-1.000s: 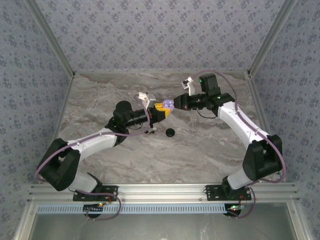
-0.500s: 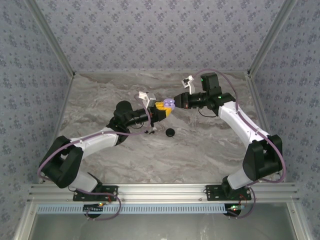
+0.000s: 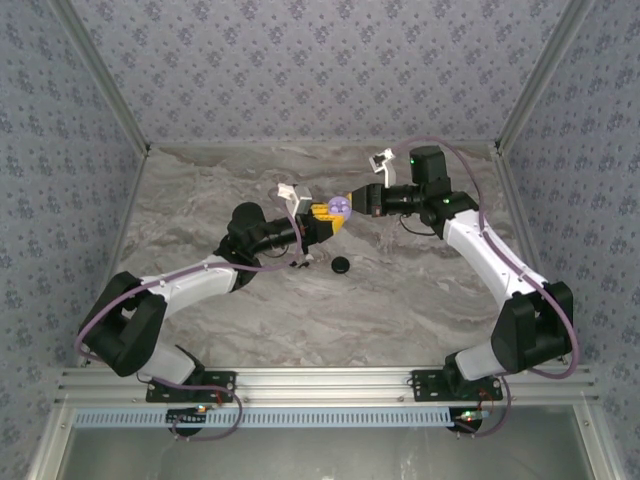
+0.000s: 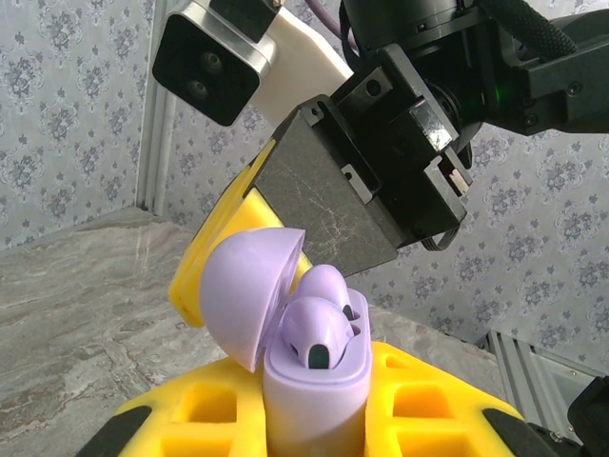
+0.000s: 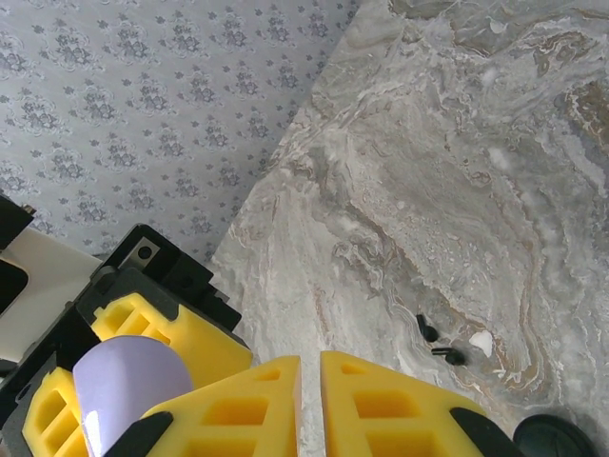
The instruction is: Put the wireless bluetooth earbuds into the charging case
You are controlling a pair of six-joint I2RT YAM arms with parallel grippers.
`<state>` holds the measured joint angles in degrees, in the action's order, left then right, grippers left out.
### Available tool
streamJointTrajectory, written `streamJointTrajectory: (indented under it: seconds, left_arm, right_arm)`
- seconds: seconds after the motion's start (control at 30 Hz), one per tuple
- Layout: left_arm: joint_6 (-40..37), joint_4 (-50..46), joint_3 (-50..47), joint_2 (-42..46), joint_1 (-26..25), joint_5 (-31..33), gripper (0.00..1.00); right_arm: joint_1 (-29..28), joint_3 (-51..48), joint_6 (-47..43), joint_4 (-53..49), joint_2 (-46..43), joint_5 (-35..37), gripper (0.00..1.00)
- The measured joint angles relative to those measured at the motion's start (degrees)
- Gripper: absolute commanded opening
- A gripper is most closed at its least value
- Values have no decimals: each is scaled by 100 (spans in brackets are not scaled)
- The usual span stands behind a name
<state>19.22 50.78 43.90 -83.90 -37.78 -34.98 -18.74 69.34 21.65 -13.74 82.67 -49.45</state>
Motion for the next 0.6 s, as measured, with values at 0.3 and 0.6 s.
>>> streamJointTrajectory:
  seconds: [0.3, 0.6]
  left_arm:
    - [144, -251, -24, -2, 76, 181, 10]
    - [208, -1231, 133, -127, 164, 708, 11]
  right_arm:
    - [-4, -20, -13, 70, -227, -192, 15]
    - [-57, 103, -308, -667, -308, 807, 15]
